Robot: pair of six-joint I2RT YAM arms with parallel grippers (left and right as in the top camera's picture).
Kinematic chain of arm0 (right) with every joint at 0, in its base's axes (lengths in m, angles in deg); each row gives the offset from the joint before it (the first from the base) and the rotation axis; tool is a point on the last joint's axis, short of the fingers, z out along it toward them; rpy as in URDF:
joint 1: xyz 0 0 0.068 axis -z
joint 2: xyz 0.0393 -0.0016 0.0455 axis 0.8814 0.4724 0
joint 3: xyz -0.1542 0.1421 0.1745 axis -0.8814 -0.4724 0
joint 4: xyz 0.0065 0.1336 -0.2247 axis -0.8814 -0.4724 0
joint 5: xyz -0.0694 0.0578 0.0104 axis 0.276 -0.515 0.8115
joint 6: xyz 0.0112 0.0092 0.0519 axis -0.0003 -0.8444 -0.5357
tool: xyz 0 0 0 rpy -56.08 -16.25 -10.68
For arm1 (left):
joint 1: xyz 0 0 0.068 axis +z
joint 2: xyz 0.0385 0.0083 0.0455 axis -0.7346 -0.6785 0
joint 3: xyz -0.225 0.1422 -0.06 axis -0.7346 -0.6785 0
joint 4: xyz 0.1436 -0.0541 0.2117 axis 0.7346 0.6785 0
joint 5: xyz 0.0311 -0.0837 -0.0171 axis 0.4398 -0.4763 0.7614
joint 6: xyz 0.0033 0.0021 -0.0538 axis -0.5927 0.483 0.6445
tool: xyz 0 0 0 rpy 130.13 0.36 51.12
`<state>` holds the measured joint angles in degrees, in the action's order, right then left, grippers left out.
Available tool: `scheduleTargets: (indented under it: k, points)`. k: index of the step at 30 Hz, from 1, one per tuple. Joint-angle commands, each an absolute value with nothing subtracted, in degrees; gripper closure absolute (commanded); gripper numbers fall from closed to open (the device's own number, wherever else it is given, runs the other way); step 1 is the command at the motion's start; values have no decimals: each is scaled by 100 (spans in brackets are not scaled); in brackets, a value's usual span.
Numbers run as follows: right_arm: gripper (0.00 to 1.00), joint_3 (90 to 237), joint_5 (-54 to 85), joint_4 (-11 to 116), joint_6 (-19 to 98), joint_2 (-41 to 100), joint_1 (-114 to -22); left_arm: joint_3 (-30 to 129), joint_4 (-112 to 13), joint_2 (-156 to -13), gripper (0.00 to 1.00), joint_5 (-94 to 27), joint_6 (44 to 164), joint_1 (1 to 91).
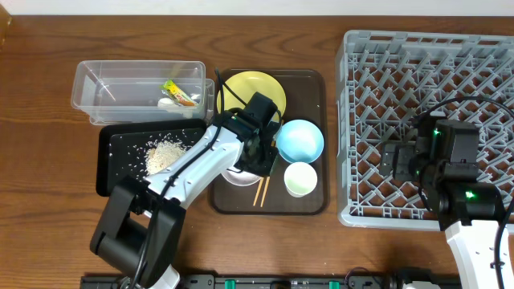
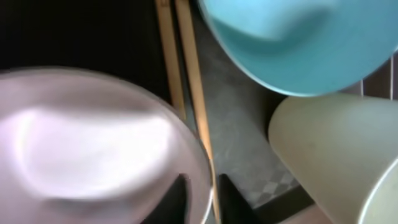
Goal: Sort waste into correct bins and load items into the dishwasher rack
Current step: 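Grasp the white cup on the brown tray with the left gripper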
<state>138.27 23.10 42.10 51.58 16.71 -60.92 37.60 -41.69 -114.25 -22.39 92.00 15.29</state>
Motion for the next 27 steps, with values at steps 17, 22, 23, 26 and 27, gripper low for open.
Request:
scheduleTargets:
  k: [17,22,23,26,27]
  points:
    - [1,13936,2284,4208,5081,1667,-6147,4156,-4258,-10446,48,-2798,9189,1483]
    - [1,13936,2282,4206,5079,1667,-6147,4031,-4272,-10612,48,-2864,9208,1179]
    - [1,13936,2282,4206,5079,1667,-6147,4011,-4269,-10675,48,-2862,9210,1118]
    - [1,13936,2282,4203,5079,1667,-6147,3963,-4269,-10872,48,-2814,9213,972]
    - [1,13936,2284,4199,5081,1665,-6147,3950,-4269,-10944,48,-2748,9259,932]
